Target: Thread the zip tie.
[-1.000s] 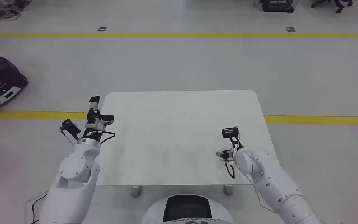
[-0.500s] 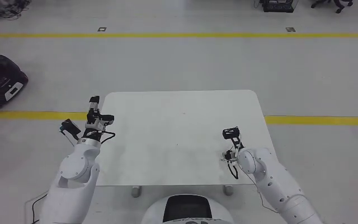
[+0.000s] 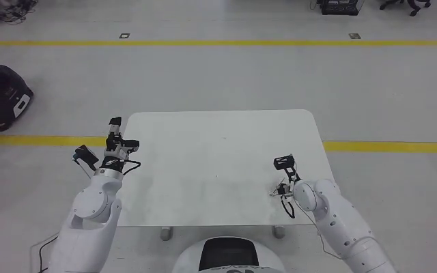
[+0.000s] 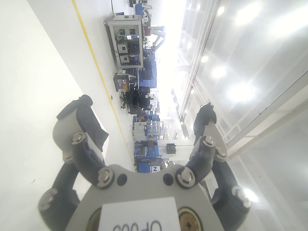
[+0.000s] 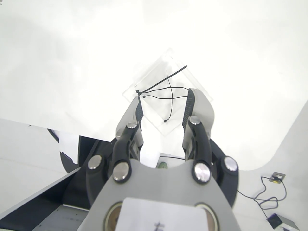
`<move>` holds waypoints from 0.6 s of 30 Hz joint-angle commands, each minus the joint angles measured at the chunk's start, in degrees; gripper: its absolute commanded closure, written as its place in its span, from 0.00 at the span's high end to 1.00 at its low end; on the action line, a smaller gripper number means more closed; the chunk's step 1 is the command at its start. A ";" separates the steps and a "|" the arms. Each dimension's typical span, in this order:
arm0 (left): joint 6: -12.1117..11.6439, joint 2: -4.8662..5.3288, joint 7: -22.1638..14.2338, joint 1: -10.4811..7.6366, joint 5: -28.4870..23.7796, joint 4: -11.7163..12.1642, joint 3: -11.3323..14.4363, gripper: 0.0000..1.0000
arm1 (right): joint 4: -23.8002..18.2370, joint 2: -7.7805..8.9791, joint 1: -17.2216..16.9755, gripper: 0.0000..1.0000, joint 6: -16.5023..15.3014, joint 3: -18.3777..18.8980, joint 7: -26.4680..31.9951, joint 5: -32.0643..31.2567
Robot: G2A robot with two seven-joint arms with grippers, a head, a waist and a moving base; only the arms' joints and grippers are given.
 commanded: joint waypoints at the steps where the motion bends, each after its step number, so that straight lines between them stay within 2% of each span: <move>1: 0.00 0.00 0.00 0.00 0.00 0.00 0.00 1.00 | 0.84 -0.09 0.46 0.38 -0.26 -0.18 -0.11 0.25; 11: 0.00 0.00 0.00 0.00 0.00 0.00 0.00 1.00 | 5.68 -1.08 3.24 0.35 0.94 -1.76 -1.73 3.43; 18: 0.00 0.00 0.00 0.00 0.00 0.00 0.00 1.00 | 7.13 -1.92 4.06 0.36 4.37 -2.94 -4.08 5.79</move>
